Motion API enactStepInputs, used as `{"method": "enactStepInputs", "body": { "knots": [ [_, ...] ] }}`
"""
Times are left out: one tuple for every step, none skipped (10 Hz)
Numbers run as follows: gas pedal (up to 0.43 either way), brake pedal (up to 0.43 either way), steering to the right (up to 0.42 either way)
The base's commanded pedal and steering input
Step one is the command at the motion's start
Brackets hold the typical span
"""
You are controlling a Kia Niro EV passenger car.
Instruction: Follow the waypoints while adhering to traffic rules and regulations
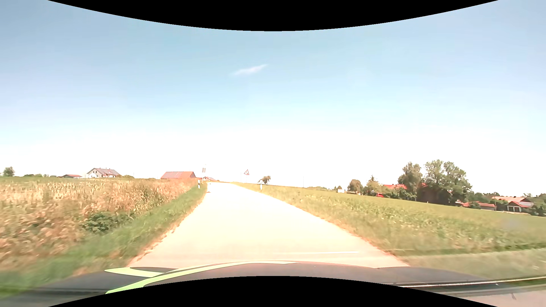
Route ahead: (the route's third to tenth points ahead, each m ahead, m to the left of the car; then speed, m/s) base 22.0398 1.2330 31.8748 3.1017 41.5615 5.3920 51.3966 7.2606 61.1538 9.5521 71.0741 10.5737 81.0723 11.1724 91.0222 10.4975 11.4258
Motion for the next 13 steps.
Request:
{"method": "enactStepInputs", "body": {
  "knots": [
    [0.331,0.0,-0.064],
    [0.331,0.0,-0.064],
    [0.319,0.0,-0.063],
    [0.319,0.0,-0.061],
    [0.319,0.0,-0.06],
    [0.319,0.0,-0.058],
    [0.319,0.0,-0.056],
    [0.319,0.0,-0.053],
    [0.319,0.0,-0.05],
    [0.319,0.0,-0.046],
    [0.319,0.0,-0.044],
    [0.319,0.0,-0.042],
    [0.319,0.0,-0.04]
  ]
}}
